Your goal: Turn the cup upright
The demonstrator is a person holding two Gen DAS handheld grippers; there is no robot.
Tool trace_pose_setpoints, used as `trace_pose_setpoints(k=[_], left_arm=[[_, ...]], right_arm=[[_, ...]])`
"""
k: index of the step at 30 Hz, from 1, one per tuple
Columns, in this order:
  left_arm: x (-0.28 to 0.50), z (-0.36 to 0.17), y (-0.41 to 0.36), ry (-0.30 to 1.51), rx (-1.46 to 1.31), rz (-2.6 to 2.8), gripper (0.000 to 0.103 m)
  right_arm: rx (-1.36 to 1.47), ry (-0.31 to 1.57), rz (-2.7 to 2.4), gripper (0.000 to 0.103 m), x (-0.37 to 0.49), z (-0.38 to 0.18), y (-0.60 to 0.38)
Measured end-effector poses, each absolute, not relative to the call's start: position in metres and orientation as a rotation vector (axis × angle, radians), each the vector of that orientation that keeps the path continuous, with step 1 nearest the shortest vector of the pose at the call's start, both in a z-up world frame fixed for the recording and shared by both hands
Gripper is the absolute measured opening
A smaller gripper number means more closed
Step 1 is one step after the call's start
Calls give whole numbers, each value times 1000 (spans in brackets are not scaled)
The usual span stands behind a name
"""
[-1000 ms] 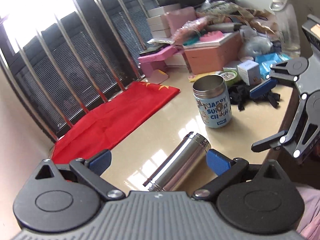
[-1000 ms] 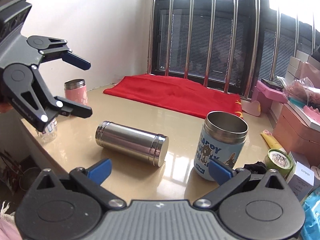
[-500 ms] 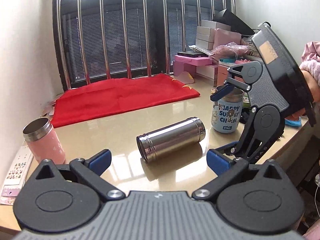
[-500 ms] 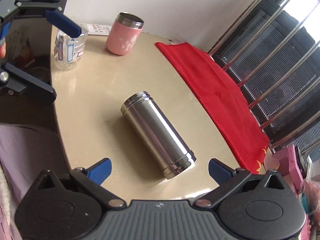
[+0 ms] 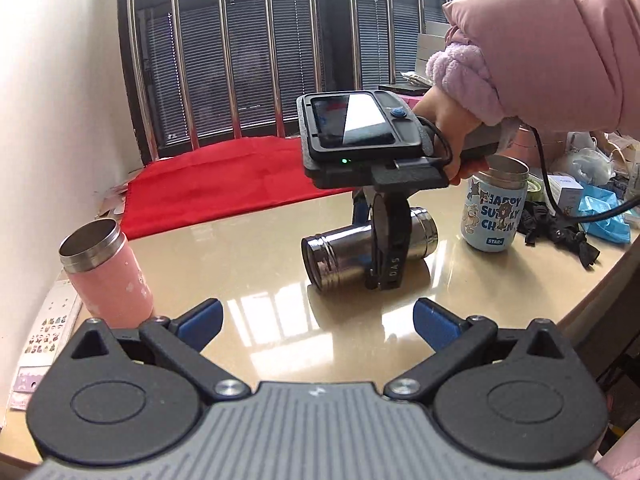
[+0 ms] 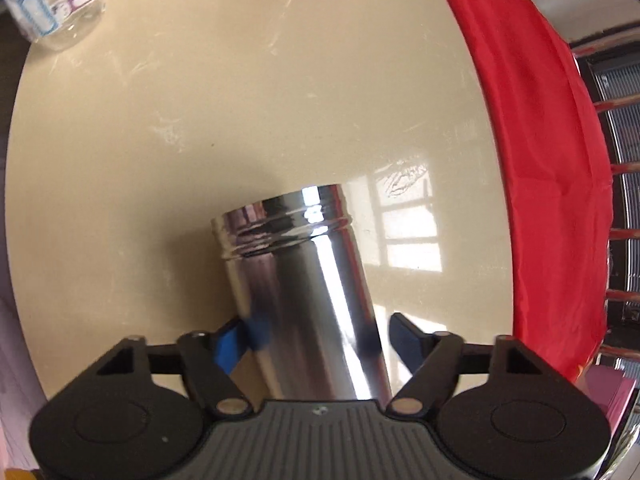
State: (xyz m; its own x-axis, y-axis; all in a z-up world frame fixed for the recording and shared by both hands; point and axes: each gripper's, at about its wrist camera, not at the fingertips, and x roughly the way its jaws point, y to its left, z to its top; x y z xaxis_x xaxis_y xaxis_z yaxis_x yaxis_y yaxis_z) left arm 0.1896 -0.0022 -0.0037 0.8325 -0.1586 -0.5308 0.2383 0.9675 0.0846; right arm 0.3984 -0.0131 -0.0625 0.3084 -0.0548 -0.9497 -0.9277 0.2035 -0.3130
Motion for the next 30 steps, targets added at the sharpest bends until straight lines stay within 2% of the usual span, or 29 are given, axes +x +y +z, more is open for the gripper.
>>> trace_pose_setpoints(k=[4, 8, 14, 18, 23, 27, 30], left_arm=[[186, -1, -2, 530, 130, -230, 103], [188, 1, -2, 517, 109, -263, 103], [198, -10, 0, 575, 116, -297, 103], [210, -20, -1, 625, 111, -304, 103], [217, -27, -1, 645, 92, -303, 103], [216, -29, -3, 653, 110, -323, 103], [216, -30, -3, 662, 132, -333, 103]], right_arm=[[-810, 1305, 762, 66, 414, -48, -36], [-453, 1417, 559, 66, 406, -43, -76], [-133, 1483, 348, 66, 363, -55, -139], [0, 1433, 298, 66, 353, -53, -159], [-39, 1412, 303, 65, 355, -48, -156], [-150, 1364, 338, 85, 361, -39, -141], [-232, 1322, 347, 85, 364, -33, -130]])
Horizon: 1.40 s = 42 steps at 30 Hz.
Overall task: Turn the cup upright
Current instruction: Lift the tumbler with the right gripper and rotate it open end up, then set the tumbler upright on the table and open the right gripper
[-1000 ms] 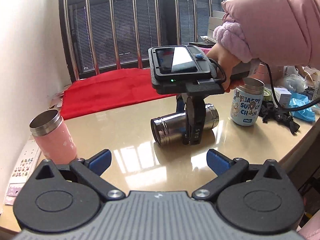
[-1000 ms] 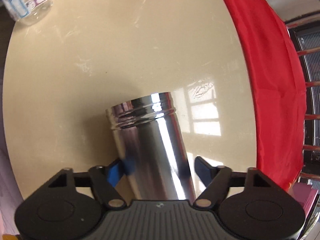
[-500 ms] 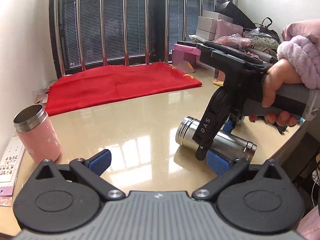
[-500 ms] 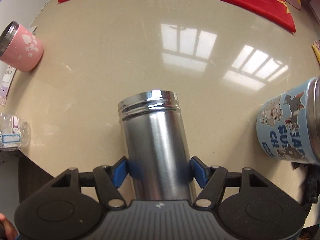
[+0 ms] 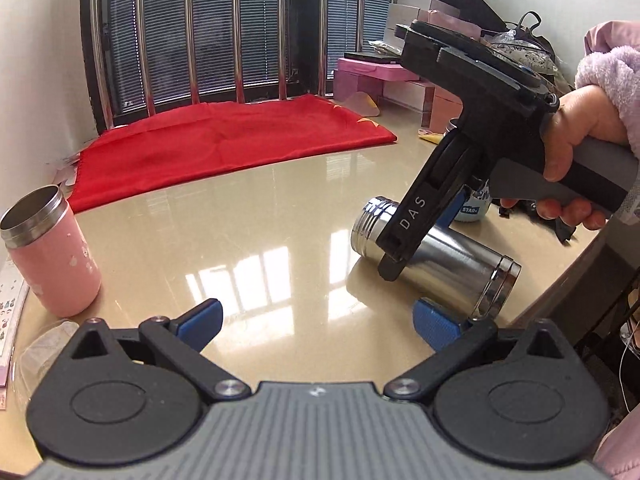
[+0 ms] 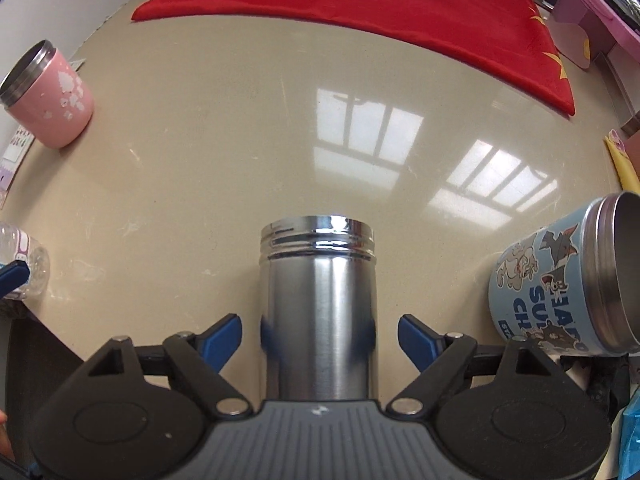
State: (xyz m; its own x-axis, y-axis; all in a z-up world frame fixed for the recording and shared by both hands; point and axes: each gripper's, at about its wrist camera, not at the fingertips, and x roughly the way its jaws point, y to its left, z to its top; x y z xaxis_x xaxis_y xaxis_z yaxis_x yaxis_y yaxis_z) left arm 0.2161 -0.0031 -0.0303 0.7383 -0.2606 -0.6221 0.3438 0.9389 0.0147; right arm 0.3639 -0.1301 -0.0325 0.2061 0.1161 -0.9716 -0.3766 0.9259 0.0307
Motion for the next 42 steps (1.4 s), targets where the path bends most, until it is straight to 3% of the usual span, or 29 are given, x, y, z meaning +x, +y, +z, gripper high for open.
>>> trace_pose_setpoints(k=[11, 14, 18, 21, 26, 36, 42], left_arm=[[210, -34, -2, 671, 116, -331, 103], [209, -35, -1, 673, 109, -330, 103], [208, -34, -2, 672, 109, -319, 103], [206, -31, -2, 667, 105, -318, 103], [204, -29, -3, 666, 108, -310, 103], [195, -21, -9, 641, 105, -302, 103], [189, -16, -9, 633, 98, -279, 103]], right_arm=[[-332, 1388, 390, 85, 385, -42, -103], [-331, 1407, 380, 78, 394, -49, -103], [-313, 1398, 386, 62, 404, -51, -107], [-303, 1375, 412, 62, 401, -51, -111], [-271, 1255, 455, 62, 382, -33, -125], [-145, 816, 550, 62, 318, 11, -179], [-44, 563, 554, 61, 283, 8, -204]])
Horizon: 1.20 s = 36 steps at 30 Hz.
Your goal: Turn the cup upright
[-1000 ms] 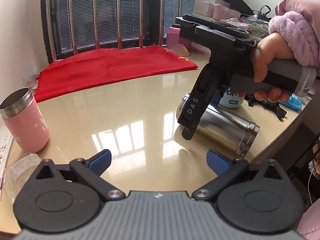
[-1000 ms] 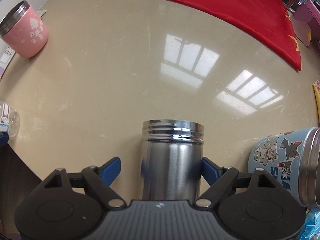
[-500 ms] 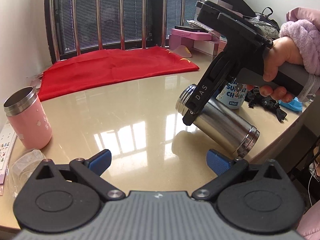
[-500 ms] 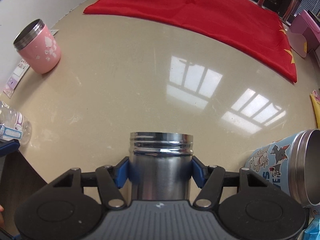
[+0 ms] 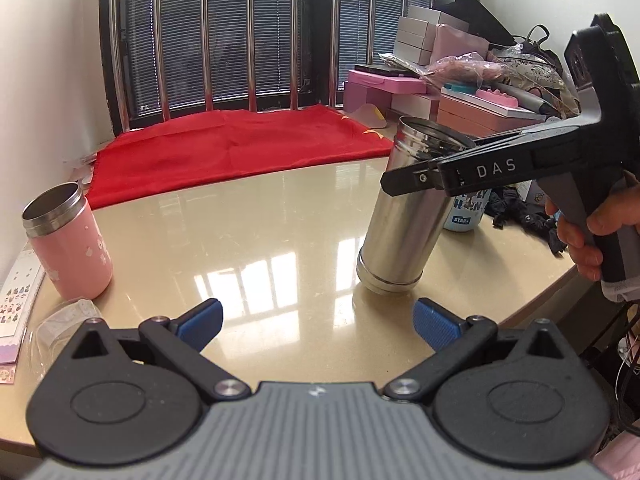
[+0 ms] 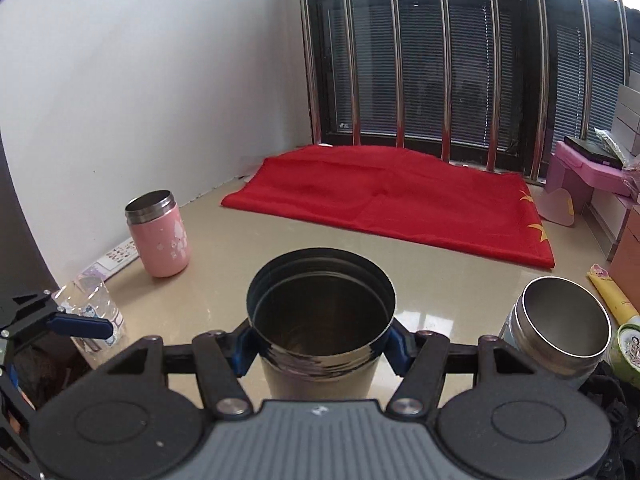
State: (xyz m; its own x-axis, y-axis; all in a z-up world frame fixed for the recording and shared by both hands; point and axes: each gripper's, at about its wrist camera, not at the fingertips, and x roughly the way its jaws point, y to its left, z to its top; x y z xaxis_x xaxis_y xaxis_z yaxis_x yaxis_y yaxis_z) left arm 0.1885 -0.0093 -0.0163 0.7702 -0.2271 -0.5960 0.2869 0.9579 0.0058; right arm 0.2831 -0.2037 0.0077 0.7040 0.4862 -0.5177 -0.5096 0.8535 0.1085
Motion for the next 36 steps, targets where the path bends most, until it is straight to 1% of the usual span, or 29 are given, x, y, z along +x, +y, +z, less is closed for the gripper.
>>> trace_pose_setpoints(k=[3, 8, 17, 24, 26, 27, 28, 31, 32, 36], left_arm=[[188, -15, -11, 628, 104, -263, 103], [190, -14, -14, 616, 99, -230, 103], [202, -20, -17, 626, 83, -191, 103], [201, -19, -18, 624, 92, -196, 103], [200, -18, -18, 620, 95, -196, 103], [200, -17, -19, 618, 98, -194, 103], [199, -16, -19, 615, 100, -193, 103], [194, -13, -19, 603, 104, -191, 103], [191, -12, -19, 593, 104, -193, 103], [171, -2, -20, 533, 85, -194, 103]], right_arm=[[-21, 486, 551, 61, 278, 5, -202], [-48, 421, 533, 61, 286, 6, -191], [-137, 482, 534, 61, 322, -13, -161], [-106, 506, 536, 62, 326, -16, -159], [-105, 502, 531, 73, 324, -17, -160], [-100, 499, 530, 82, 323, -16, -160], [-93, 490, 532, 87, 322, -15, -162], [-67, 447, 527, 90, 313, -8, -167], [-52, 426, 526, 94, 307, -5, -171], [11, 307, 511, 103, 268, 14, -190]])
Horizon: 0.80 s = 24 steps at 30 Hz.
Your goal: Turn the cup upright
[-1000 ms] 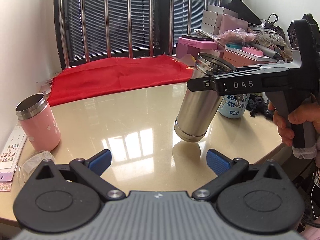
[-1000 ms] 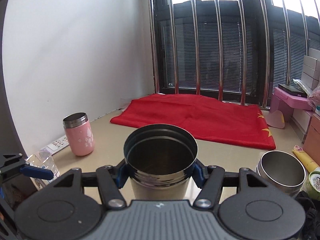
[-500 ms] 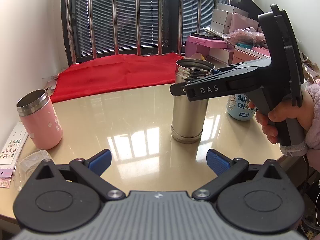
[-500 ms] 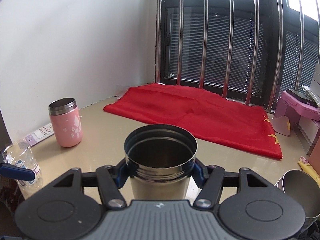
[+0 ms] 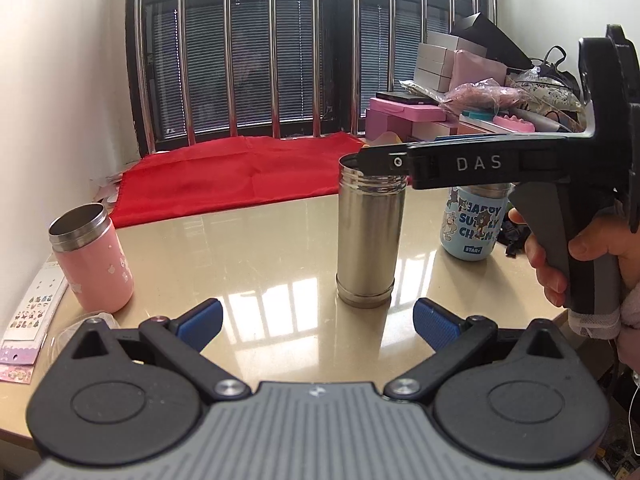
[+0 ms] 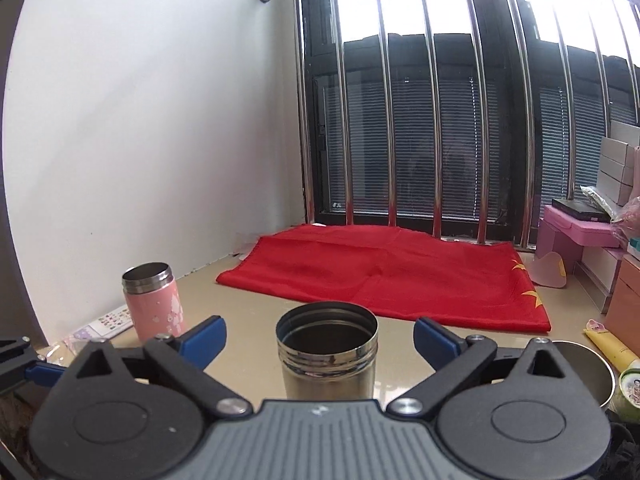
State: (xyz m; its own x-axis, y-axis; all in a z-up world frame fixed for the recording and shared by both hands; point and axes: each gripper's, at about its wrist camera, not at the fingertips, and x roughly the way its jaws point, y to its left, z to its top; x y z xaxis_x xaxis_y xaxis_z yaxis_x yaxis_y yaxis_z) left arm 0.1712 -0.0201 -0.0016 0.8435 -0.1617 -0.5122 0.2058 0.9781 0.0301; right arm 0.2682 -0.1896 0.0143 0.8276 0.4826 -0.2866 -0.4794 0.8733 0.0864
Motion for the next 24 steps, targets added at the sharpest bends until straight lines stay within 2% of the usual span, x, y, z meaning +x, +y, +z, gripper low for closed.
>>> trace_pose_setpoints(k=[6, 15, 24], left_arm=[[120, 12, -20, 400, 32, -158, 103], [34, 22, -14, 260, -26, -103, 103], [-4, 24, -9, 210, -37, -60, 103]], right_arm=[[60, 181, 438, 103, 188, 29, -217], [75, 180, 365, 103, 82, 18, -228], [62, 180, 346, 103, 35, 8, -227]])
